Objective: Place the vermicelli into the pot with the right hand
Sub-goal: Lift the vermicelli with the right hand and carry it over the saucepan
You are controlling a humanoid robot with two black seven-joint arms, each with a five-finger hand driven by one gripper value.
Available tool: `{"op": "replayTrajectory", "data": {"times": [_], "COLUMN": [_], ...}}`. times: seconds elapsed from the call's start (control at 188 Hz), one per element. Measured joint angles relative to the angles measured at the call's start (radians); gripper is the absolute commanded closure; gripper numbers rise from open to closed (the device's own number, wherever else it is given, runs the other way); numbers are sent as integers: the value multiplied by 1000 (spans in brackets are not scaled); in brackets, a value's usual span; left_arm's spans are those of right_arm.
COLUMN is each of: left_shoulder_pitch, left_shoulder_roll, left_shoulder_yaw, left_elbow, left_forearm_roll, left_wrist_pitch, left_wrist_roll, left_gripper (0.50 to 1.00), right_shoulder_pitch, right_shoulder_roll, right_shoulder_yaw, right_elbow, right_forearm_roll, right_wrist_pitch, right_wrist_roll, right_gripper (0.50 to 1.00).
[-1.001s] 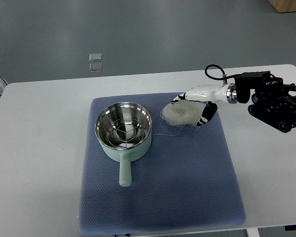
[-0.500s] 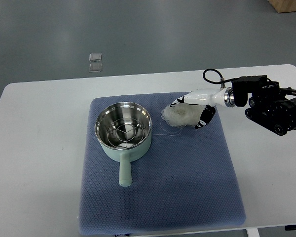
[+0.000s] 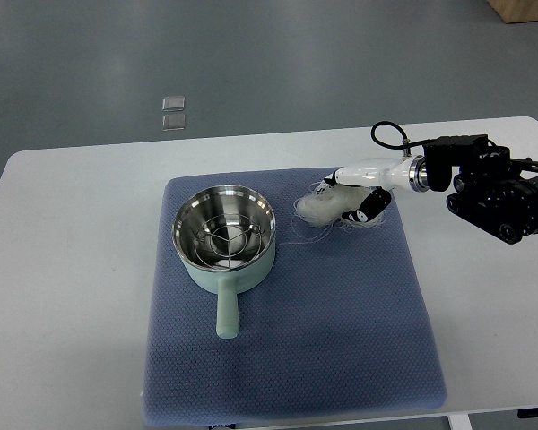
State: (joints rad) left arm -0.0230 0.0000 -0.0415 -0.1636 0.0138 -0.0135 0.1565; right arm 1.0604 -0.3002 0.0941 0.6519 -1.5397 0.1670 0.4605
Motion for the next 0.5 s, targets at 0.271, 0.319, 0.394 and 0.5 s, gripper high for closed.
{"op": "replayTrajectory", "data": {"times": [0.271, 0.319, 0.394, 0.5], "left_shoulder_pitch": [0, 0, 0, 0], "left_shoulder_roll": [0, 0, 0, 0], "left_shoulder_yaw": [0, 0, 0, 0], "left_elbow": [0, 0, 0, 1], "left_forearm_roll": [0, 0, 0, 0], "left_wrist_pitch": [0, 0, 0, 0], "left_wrist_roll": [0, 0, 0, 0], "left_gripper": [500, 500, 500, 500], "right_shoulder_pitch": [17, 24, 37, 68], "right_shoulder_roll": [-14, -17, -20, -22], "right_shoulder_yaw": [93, 106, 123, 134], "right_elbow": [0, 0, 0, 0], "right_forearm_roll": [7, 8, 16, 39], "right_wrist_pitch": [12, 14, 17, 18], "right_wrist_roll": [1, 2, 3, 3], "right_gripper": [1000, 1000, 998, 993]}}
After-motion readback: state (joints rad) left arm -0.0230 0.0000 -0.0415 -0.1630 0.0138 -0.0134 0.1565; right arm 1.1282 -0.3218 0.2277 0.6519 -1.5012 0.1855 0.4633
